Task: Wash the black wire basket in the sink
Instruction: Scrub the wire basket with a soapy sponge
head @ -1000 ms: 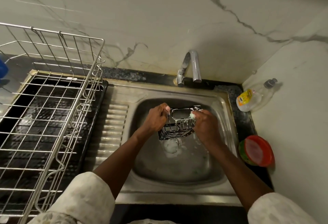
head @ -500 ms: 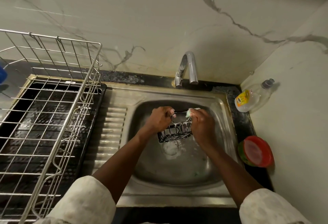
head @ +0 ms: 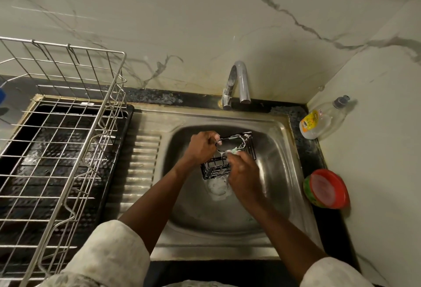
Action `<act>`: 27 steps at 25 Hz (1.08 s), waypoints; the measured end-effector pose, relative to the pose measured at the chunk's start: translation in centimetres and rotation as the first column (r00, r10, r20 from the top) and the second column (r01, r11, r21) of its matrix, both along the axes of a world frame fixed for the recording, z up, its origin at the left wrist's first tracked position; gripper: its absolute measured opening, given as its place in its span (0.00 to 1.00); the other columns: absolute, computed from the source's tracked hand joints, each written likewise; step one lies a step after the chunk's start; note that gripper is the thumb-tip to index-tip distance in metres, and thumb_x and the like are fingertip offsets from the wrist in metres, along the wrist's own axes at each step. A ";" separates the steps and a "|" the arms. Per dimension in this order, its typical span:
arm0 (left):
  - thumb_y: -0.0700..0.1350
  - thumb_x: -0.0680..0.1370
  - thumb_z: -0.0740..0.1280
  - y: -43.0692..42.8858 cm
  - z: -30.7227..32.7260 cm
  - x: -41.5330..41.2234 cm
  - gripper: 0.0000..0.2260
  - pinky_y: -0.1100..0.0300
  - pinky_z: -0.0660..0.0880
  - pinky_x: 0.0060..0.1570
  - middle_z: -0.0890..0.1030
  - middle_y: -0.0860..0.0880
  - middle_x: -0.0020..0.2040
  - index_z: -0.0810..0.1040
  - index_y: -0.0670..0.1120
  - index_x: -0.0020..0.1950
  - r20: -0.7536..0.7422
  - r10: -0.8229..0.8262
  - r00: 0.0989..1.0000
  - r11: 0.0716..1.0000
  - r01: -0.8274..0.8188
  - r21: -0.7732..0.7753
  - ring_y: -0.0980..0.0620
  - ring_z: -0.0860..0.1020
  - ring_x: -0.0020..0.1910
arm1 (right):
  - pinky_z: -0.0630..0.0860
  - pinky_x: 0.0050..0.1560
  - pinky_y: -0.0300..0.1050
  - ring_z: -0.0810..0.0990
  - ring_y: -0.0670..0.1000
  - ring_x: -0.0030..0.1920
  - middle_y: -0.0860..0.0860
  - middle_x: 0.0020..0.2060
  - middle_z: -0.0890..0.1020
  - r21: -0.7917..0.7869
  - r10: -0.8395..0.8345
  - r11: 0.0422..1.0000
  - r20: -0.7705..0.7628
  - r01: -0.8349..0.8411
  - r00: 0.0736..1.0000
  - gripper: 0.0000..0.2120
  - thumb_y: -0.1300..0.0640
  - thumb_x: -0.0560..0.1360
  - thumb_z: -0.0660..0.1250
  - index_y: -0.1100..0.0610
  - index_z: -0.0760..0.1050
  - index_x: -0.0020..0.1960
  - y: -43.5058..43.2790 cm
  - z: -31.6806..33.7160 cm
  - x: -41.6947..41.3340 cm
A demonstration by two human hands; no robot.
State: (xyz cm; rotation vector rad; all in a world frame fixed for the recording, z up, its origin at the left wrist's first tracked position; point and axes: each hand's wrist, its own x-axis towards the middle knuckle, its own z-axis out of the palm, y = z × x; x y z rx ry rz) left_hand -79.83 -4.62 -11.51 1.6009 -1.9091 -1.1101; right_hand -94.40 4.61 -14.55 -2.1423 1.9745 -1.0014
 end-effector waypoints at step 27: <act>0.51 0.77 0.64 -0.7 -0.5 -5.1 0.11 0.47 0.63 0.58 0.83 0.51 0.53 0.79 0.54 0.59 0.362 0.013 0.932 0.980 0.061 -0.192 0.45 0.78 0.56 | 0.79 0.47 0.38 0.83 0.53 0.43 0.55 0.44 0.85 0.075 -0.028 0.997 0.053 0.025 0.998 0.16 0.76 0.72 0.65 0.61 0.85 0.52 -1.2 2.0 -6.3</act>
